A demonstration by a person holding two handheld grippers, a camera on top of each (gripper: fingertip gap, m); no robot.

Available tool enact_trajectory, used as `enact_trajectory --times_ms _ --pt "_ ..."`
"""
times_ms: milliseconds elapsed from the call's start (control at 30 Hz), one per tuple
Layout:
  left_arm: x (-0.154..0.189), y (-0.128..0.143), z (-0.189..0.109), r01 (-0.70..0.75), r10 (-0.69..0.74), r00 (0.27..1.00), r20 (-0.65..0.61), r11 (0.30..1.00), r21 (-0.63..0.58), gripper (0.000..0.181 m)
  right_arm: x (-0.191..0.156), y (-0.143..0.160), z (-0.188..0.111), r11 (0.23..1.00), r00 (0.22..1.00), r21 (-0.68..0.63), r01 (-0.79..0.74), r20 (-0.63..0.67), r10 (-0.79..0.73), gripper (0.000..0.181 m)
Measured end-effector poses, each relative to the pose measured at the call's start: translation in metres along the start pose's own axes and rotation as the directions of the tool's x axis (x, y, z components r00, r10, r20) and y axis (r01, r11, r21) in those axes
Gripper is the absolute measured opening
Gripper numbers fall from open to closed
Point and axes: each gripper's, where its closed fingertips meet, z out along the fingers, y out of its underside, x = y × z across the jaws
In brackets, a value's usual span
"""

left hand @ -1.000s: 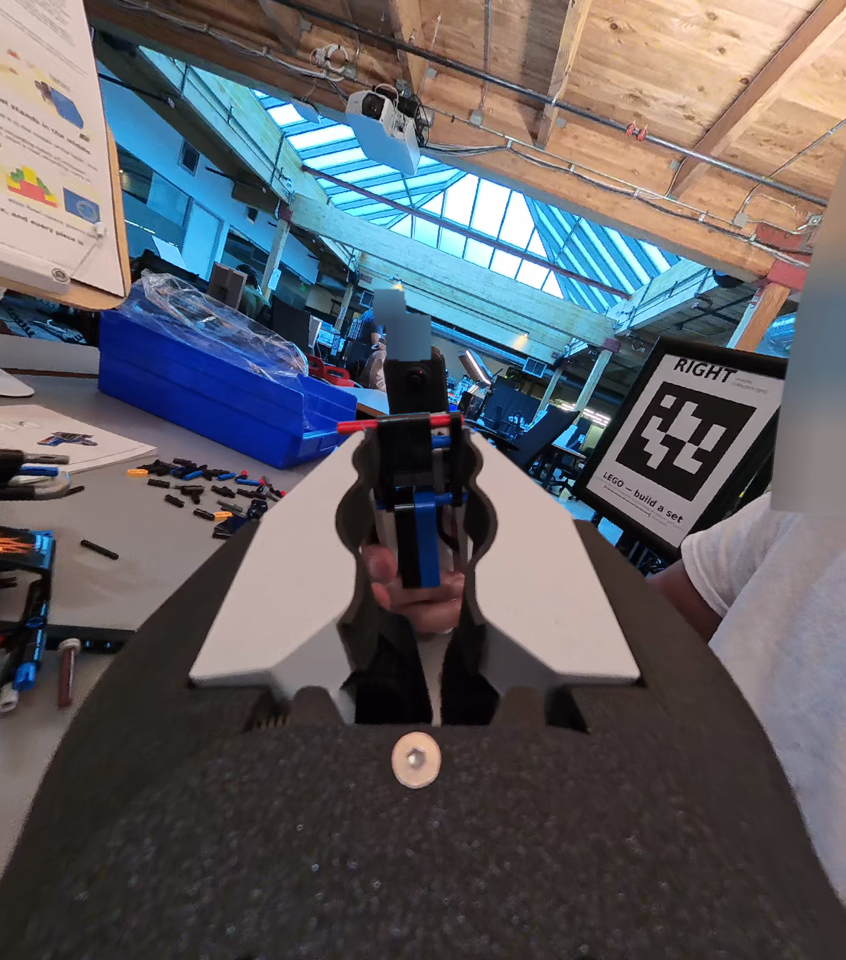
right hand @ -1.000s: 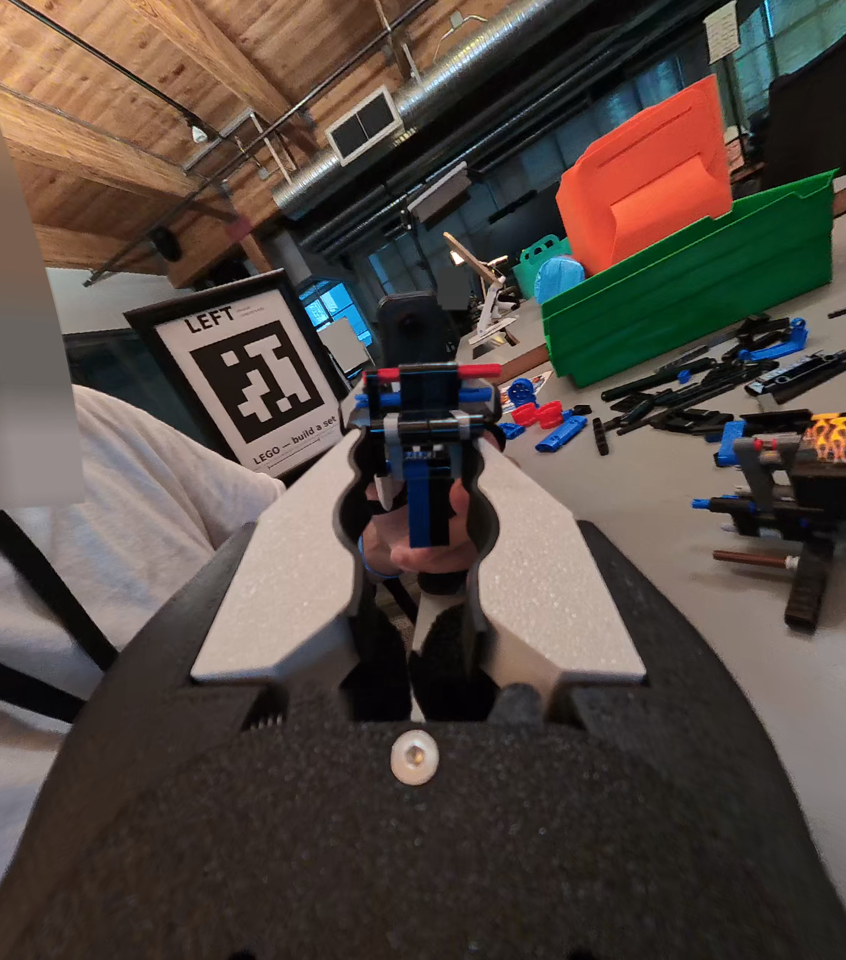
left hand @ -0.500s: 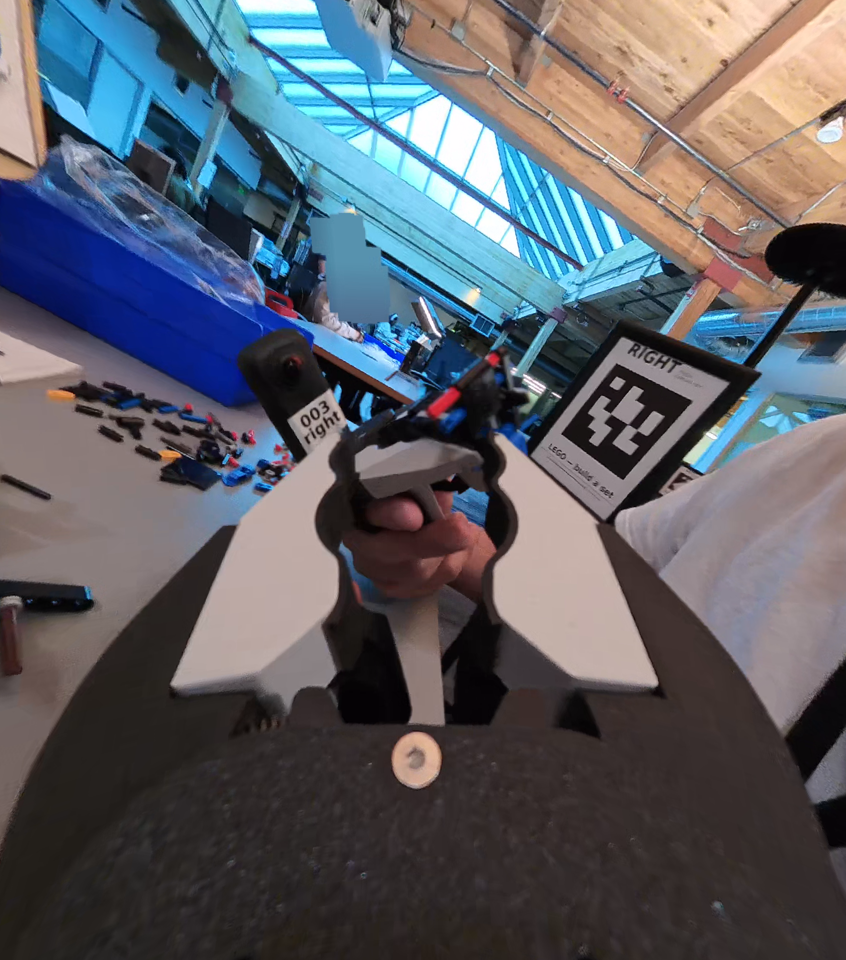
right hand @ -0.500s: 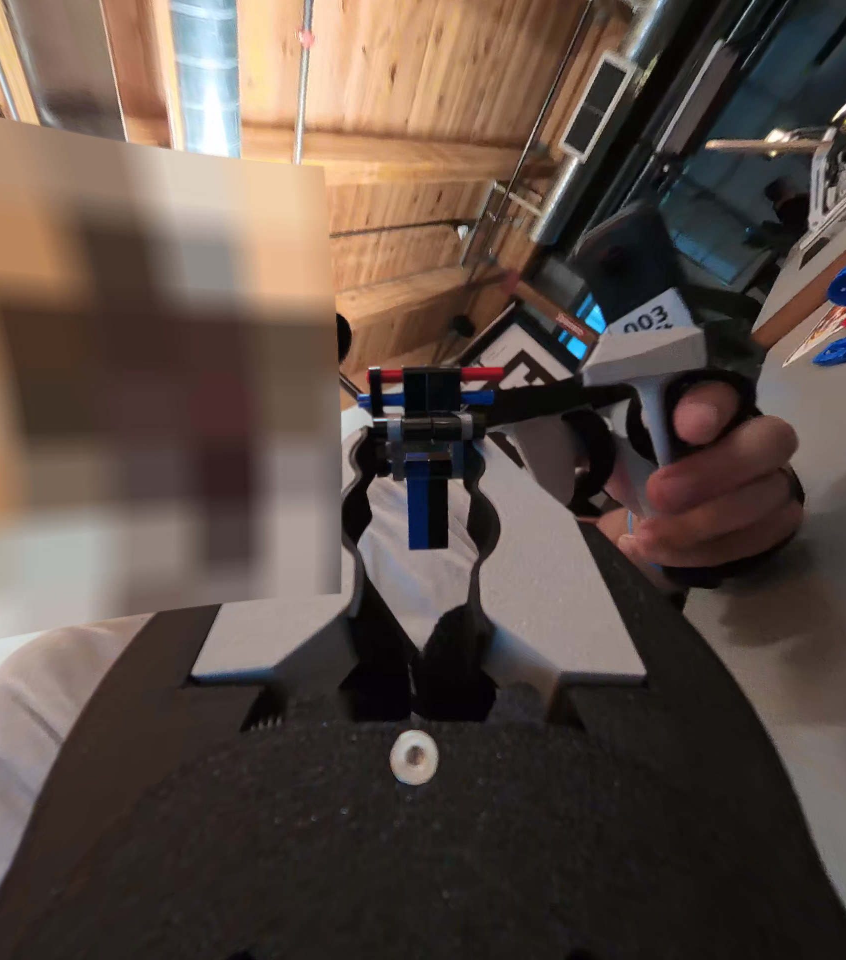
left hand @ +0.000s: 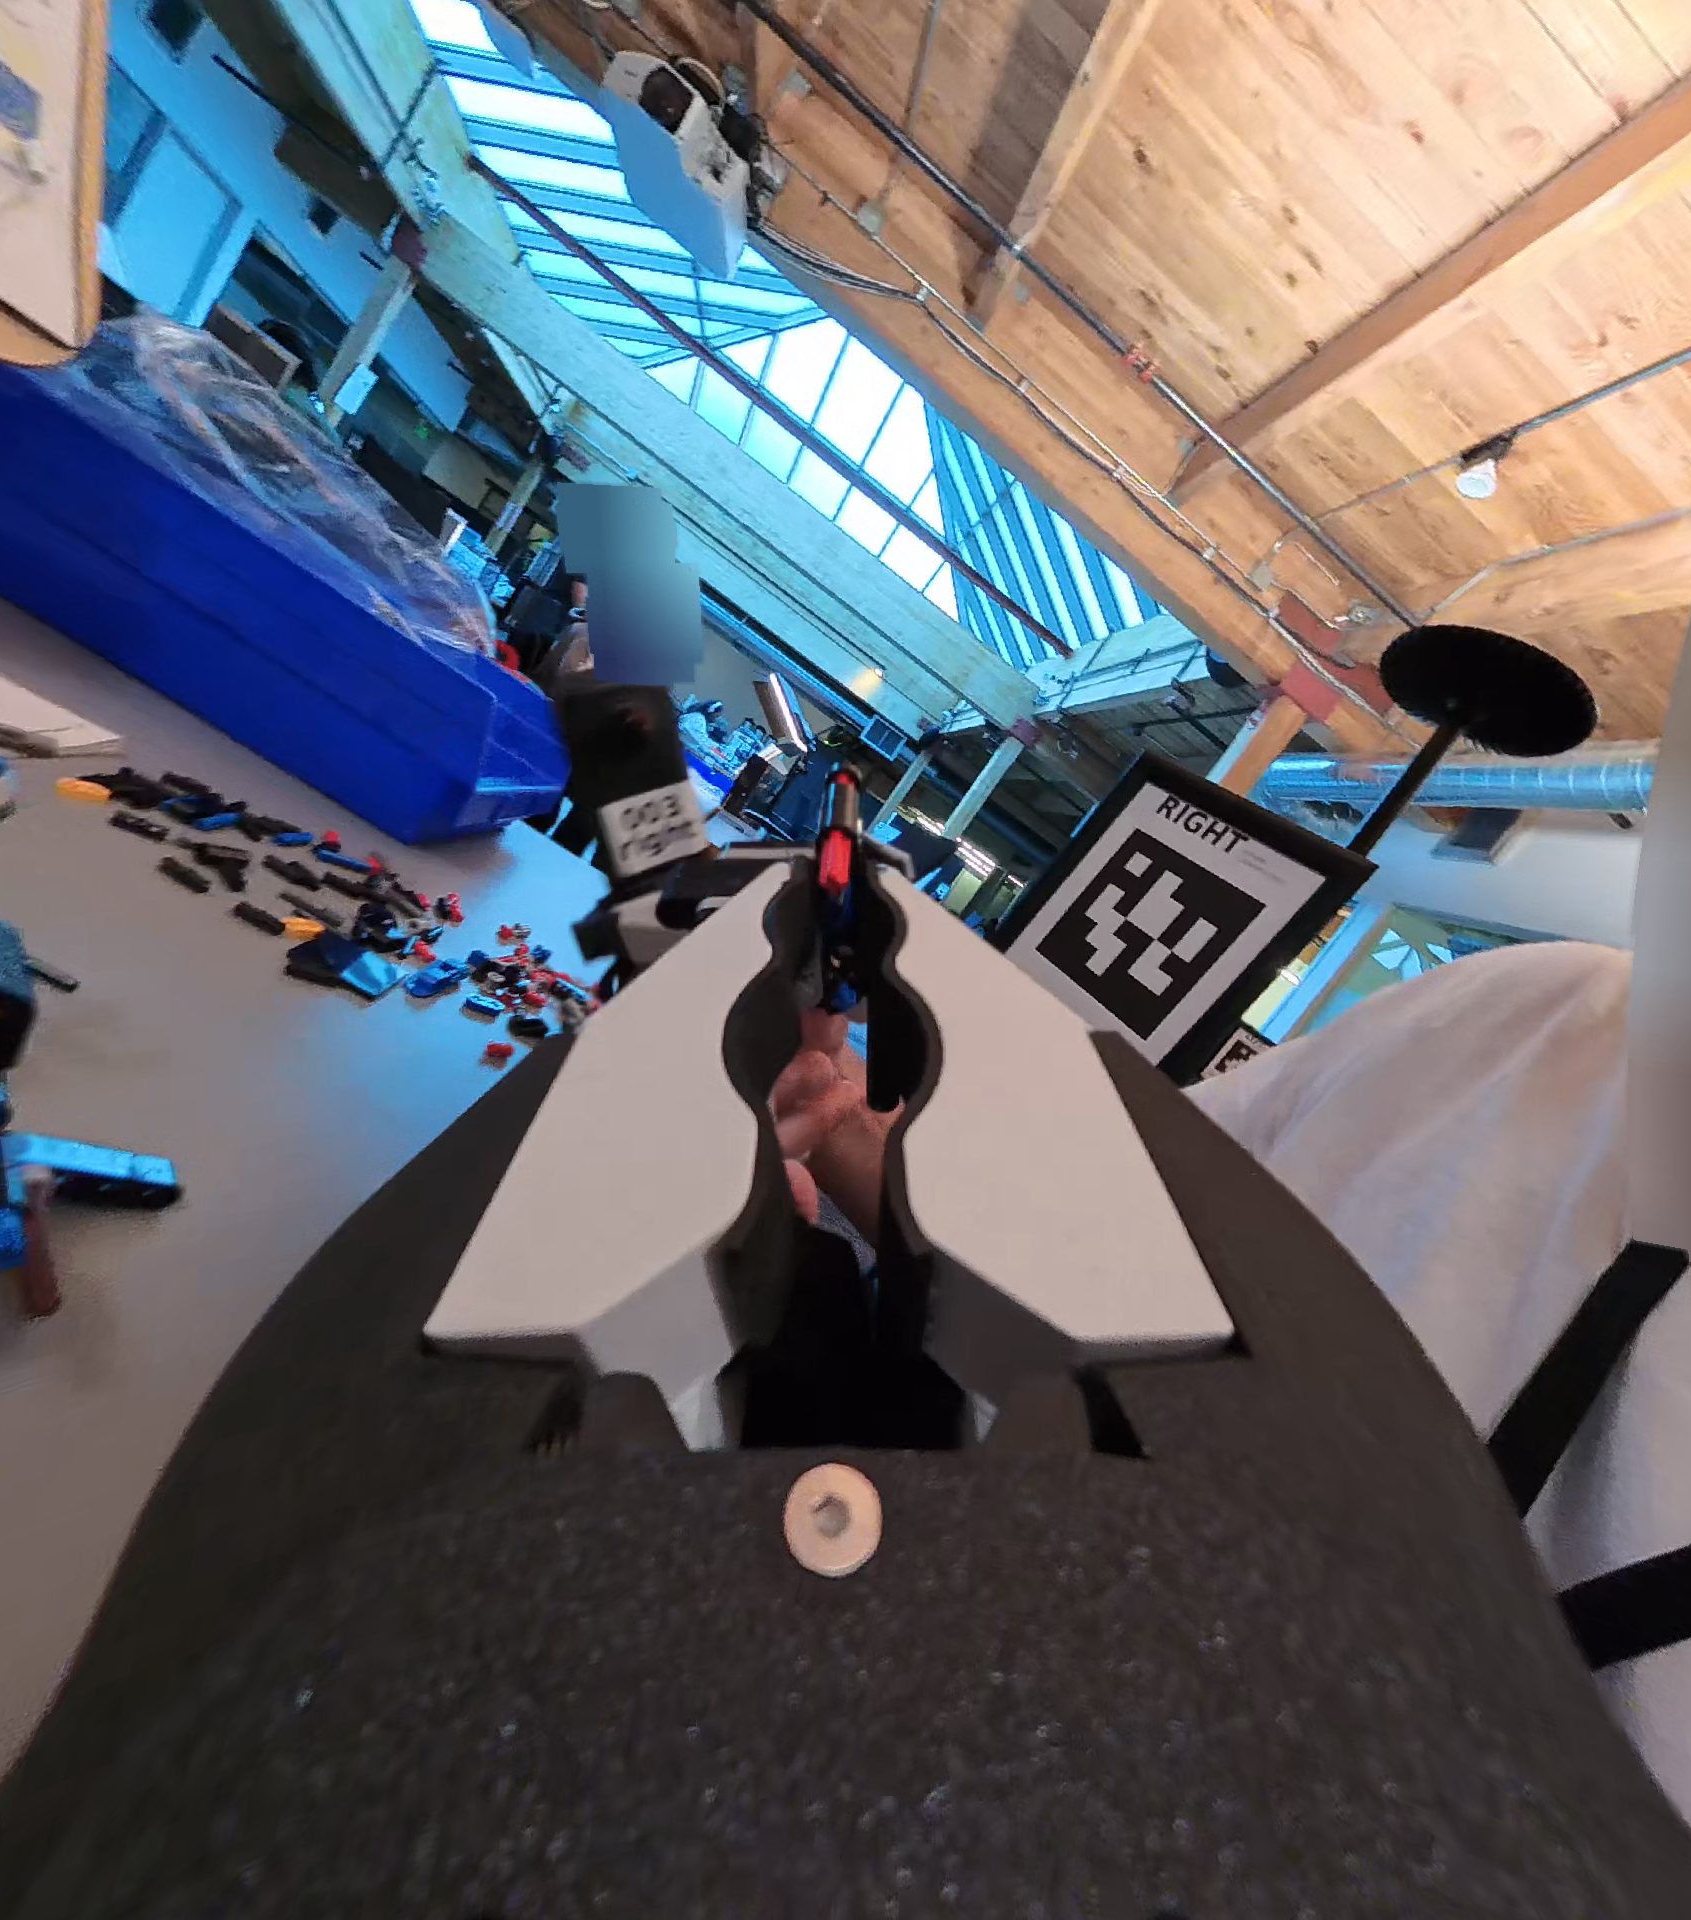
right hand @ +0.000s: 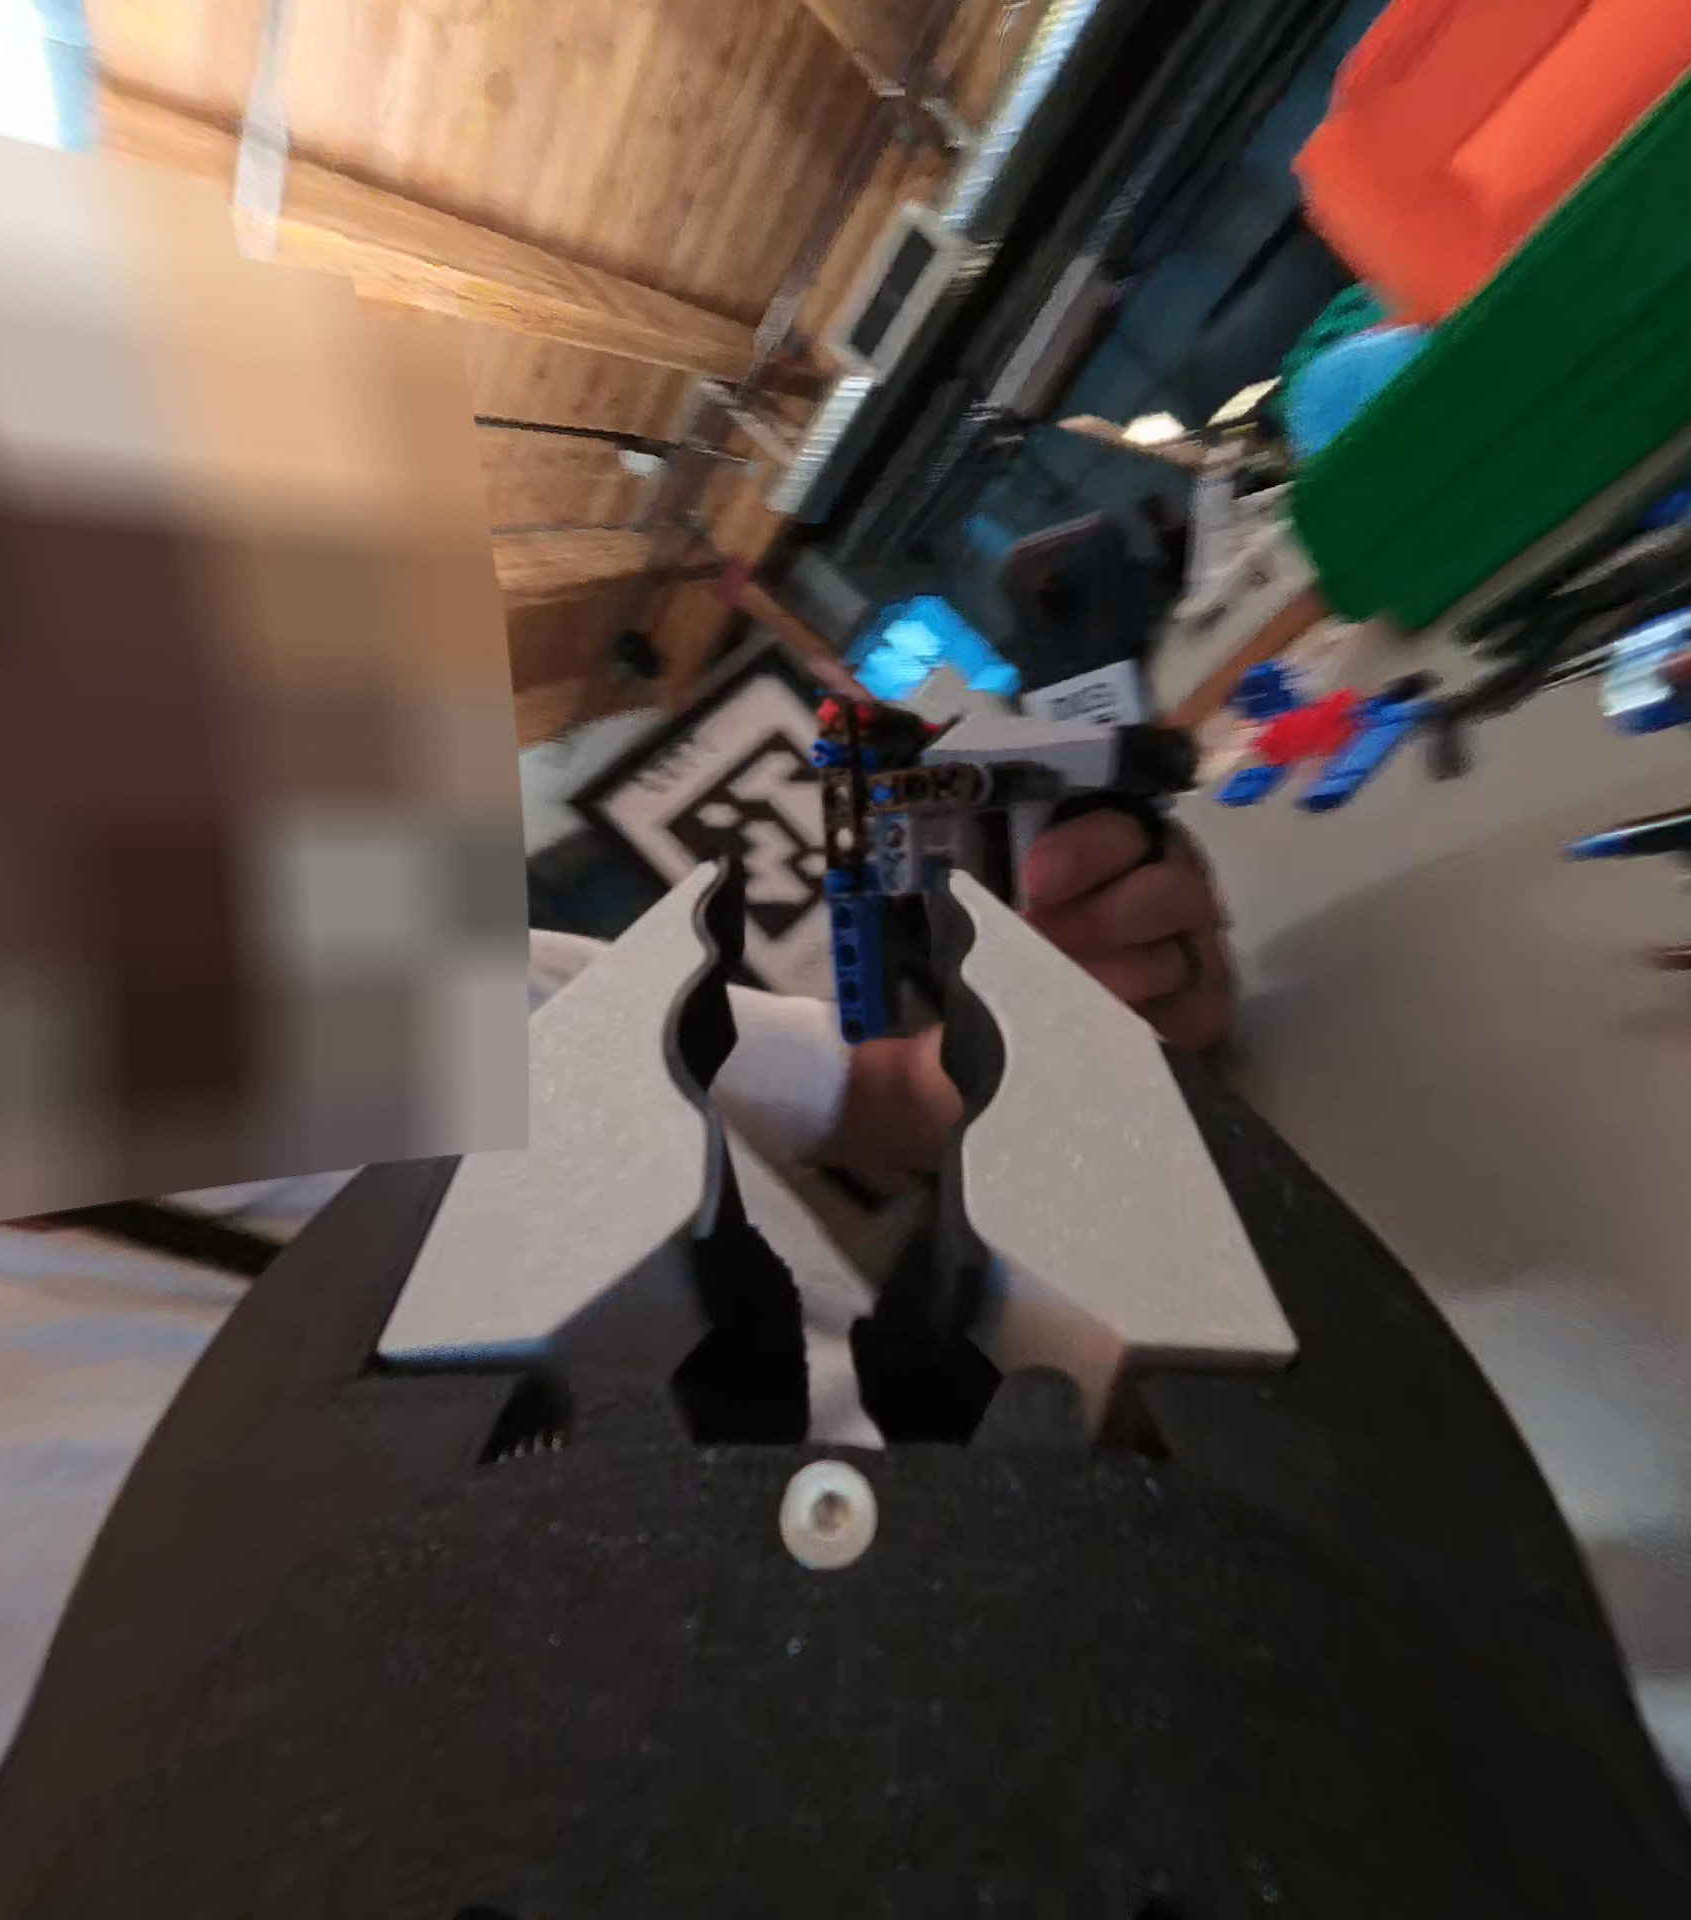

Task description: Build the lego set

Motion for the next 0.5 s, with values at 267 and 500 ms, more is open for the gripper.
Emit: enact_trajectory --times_ms 267,500 --pt "-0.013 0.010 -0.002 -0.047 0.055 0.996 0.075 0.994 -0.098 0.005 0.009 -0.009 -0.014 0.884 0.819 -0.214 0.417 -0.333 -0.467 0.020" --pt "-0.011 0.022 0.005 -0.073 0.084 0.994 0.070 0.986 -0.152 0.004 0.015 0.002 -0.006 0.839 0.768 -0.284 0.464 -0.342 -0.541 0.011"
